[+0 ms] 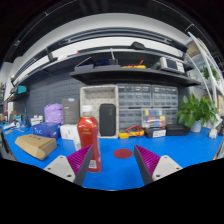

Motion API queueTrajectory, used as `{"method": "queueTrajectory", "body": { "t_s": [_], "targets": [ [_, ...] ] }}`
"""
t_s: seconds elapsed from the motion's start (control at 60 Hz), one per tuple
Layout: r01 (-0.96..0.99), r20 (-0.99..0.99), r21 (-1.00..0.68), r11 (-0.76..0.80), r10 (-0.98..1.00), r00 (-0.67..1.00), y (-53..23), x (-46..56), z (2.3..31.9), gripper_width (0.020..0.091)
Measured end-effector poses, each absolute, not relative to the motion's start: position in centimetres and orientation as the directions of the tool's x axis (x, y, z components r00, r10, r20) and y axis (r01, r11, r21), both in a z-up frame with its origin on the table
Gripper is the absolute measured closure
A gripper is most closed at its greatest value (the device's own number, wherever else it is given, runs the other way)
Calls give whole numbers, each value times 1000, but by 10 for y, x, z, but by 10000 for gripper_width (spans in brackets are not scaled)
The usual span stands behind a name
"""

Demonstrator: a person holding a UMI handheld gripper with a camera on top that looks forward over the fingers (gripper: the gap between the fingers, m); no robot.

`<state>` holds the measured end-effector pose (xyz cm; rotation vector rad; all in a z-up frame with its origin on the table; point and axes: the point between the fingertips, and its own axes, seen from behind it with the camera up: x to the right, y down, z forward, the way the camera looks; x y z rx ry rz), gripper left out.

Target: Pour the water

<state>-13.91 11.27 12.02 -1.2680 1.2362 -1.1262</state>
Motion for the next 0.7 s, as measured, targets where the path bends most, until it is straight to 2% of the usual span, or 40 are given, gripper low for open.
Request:
{"method": "queueTrajectory", "body": {
  "t_s": [0.117,0.133,0.167,0.383,0.6,0.633,0.65,0.667,0.7],
  "targets": [
    [-84,2,-996,-11,-995,102,152,-124,111,242],
    [-83,9,-996,-18,-994,105,125,-124,117,241],
    [-82,4,-997,-12,-995,103,163,-114,107,241],
    [-58,47,-997,-51,-997,68,188,-66,114,262],
    [-62,65,-996,-68,-997,41,193,-40,111,476],
    [-65,65,-996,-68,-997,38,193,-37,109,535],
    [-65,63,-996,-66,-997,37,194,-35,109,527],
    [-66,62,-996,-64,-997,38,195,-34,108,635],
    [-61,50,-997,-53,-998,40,196,-33,109,641]
  ]
}}
